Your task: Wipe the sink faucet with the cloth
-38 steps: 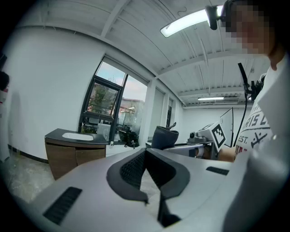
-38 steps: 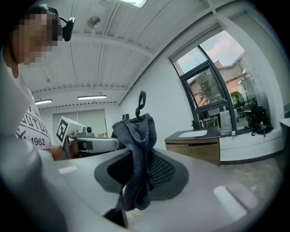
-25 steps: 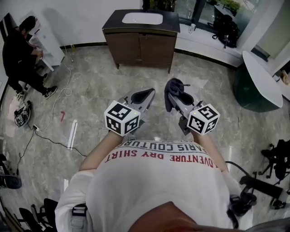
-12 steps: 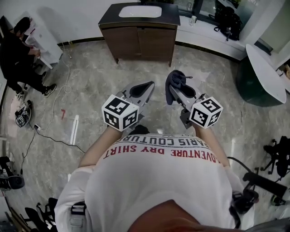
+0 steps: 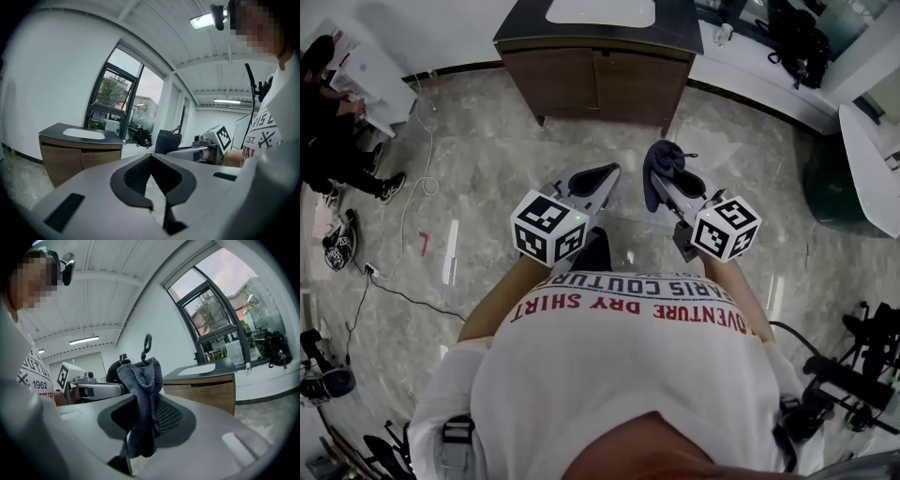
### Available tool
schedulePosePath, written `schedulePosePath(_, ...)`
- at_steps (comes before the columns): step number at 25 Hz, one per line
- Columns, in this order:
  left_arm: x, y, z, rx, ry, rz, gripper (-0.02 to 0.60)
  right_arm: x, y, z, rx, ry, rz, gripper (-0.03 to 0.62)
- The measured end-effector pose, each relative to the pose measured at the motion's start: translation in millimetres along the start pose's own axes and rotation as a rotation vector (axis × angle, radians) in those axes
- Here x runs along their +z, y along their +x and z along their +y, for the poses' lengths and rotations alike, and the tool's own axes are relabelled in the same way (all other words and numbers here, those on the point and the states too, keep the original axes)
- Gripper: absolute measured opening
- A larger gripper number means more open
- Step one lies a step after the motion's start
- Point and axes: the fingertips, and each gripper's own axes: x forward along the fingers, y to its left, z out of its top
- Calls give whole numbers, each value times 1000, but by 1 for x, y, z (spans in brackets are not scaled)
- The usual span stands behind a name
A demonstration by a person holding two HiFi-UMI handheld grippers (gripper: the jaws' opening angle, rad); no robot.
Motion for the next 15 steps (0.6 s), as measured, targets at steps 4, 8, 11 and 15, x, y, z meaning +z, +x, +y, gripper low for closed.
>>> schedulePosePath(4, 35, 60, 134, 26, 10, 39, 0, 45, 119, -79, -8, 43, 14, 77)
schedulePosePath(8, 93, 118, 255, 32, -6, 32, 0, 118, 220, -143, -18, 20, -20, 77)
schedulePosePath(11, 140, 150, 304, -2, 9, -9, 0, 164, 262, -176, -20, -17, -53, 77)
schedulePosePath(15, 176, 185, 346, -33, 31, -27, 0, 198, 297, -215, -29, -62, -60, 77)
